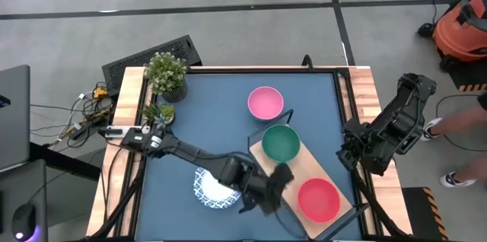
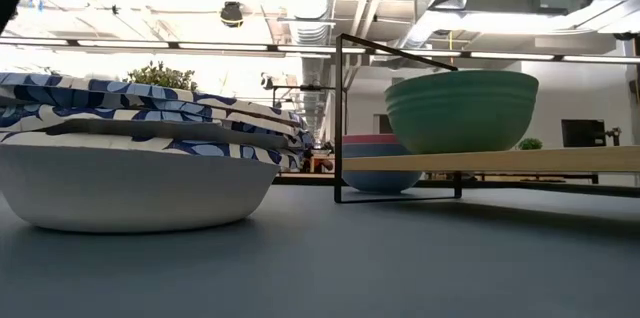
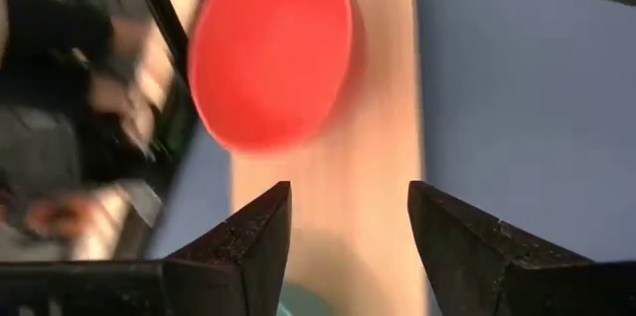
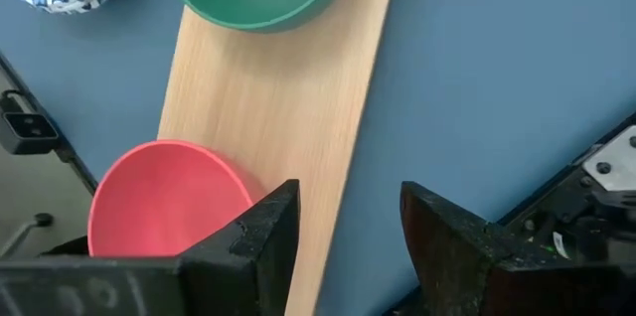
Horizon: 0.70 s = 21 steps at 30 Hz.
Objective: Place and stack bowls onto a shelf
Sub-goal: Stack the orange bowl on top of the green bowl on the shelf
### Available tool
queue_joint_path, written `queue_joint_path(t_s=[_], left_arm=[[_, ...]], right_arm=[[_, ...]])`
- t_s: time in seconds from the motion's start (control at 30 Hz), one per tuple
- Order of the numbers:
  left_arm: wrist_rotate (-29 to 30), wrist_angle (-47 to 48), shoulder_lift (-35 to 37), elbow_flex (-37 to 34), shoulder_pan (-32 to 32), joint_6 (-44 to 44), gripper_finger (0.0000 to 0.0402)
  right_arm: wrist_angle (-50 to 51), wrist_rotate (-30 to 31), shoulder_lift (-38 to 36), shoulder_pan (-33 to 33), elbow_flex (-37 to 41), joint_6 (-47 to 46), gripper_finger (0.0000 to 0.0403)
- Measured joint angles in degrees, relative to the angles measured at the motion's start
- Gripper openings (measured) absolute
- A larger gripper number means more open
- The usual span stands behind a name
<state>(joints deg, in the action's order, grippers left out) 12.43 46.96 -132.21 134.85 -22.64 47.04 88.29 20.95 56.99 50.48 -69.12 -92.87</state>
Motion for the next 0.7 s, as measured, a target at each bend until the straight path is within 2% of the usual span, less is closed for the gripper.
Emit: queue_joint_path(t_s=[0.23, 0.43, 0.57, 0.7], left_arm=[[-1.75, -9.68, -2.62, -0.02, -0.22, 3.47, 0.0188], [-1.09, -11.78, -3.97, 0.07, 0.4, 5.18, 0.0188], [-3.16, -11.57, -4.62, 0.04, 0.42, 6.28, 0.0188], [2.31, -11.59, -4.87, 0.04, 0.04, 5.33, 0.0187]], right_arm=[[-0.17, -0.95, -0.06, 0.0, 0.0, 1.54, 0.0199], [-0.49, -1.68, -0.02, 0.0, 0.0, 3.36, 0.0199], [-0.61, -1.68, 0.0, 0.0, 0.0, 4.31, 0.0199], [-1.75, -1.54, 0.44, 0.0, 0.0, 4.99, 0.0199]])
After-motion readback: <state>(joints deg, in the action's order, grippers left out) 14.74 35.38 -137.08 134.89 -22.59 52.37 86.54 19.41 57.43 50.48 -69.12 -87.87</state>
